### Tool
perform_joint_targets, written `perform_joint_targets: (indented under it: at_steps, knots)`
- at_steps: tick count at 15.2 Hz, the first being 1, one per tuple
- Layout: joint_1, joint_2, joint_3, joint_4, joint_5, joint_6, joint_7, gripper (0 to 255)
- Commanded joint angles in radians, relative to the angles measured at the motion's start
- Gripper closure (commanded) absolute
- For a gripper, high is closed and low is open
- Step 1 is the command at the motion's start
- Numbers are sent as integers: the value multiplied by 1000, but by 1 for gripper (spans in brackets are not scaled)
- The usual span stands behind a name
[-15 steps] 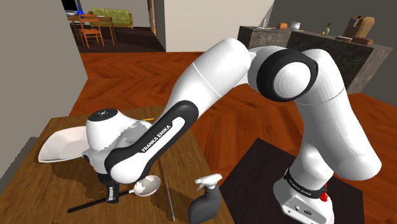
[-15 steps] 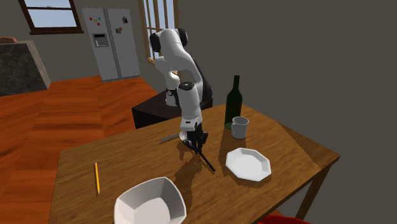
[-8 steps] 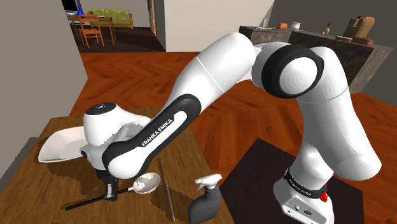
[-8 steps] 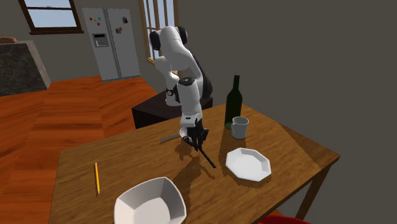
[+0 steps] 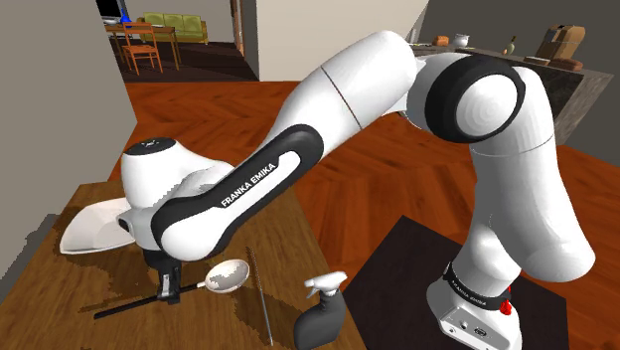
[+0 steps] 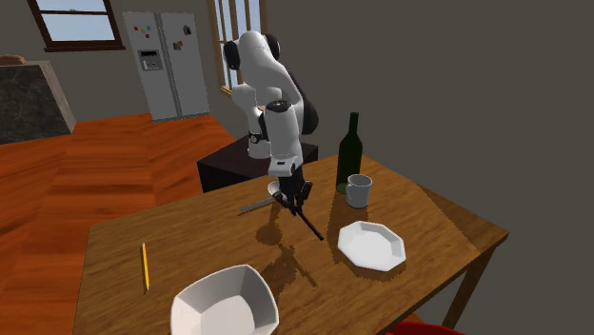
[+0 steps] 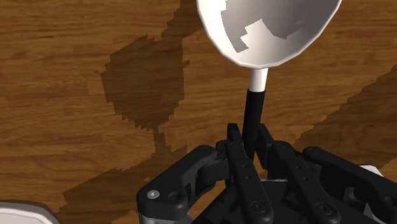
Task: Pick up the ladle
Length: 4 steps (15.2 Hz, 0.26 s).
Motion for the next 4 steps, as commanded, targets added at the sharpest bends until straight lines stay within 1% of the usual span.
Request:
perform_joint_targets:
  at_steps: [1,4]
  knots:
    - [-2,-15,2,6,3,-21,-1,255]
    - [-3,-24,4,9,5,-33,-1,255]
